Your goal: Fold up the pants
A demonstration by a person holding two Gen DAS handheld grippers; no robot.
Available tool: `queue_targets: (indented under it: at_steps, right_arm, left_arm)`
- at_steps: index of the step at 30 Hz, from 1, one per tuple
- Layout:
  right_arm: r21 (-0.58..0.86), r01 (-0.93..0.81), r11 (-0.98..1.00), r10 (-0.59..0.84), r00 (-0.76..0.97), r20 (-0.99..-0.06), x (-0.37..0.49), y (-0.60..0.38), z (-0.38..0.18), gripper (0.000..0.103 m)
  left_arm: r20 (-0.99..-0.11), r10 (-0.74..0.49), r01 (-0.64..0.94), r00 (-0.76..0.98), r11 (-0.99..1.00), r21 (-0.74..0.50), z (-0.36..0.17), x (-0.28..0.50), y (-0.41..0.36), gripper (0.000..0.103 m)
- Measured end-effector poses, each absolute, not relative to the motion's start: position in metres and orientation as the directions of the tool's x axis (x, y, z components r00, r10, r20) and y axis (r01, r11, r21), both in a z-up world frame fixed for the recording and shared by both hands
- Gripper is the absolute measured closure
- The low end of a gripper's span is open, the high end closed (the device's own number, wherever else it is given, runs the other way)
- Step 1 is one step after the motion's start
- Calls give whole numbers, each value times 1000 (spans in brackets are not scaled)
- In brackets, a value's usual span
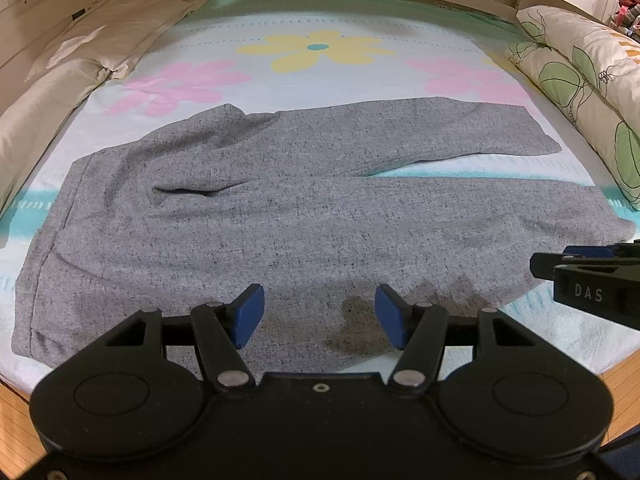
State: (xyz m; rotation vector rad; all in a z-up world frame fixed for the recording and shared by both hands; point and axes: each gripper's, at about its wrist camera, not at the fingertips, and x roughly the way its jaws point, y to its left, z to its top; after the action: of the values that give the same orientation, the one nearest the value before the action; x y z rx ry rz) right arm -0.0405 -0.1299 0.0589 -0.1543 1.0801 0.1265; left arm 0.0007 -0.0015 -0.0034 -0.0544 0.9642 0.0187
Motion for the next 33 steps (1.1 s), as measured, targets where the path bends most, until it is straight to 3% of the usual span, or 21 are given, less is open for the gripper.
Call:
queue_targets:
  at_steps: [14, 22, 27, 33]
  right_arm:
    - [-64, -180, 982, 28, 465, -885, -41, -130, 59, 69]
    - [-47, -141, 989, 26, 473, -881, -30, -137, 72, 69]
    - [-38, -93, 995, 15, 513, -858, -3, -163, 102, 69]
    - [-125, -71, 990, -65, 557, -828, 43, -234, 106, 69]
  left_arm:
    - [-796, -13, -23, 605, 999, -34, -2, 0, -3, 39]
    - [-830, -41, -30, 556, 997, -70, 3, 9, -3, 39]
    - [-795, -16, -23, 606, 999, -38, 15, 17, -11, 40]
    - [-783, -3, 34, 622, 999, 23, 21, 33, -31, 39]
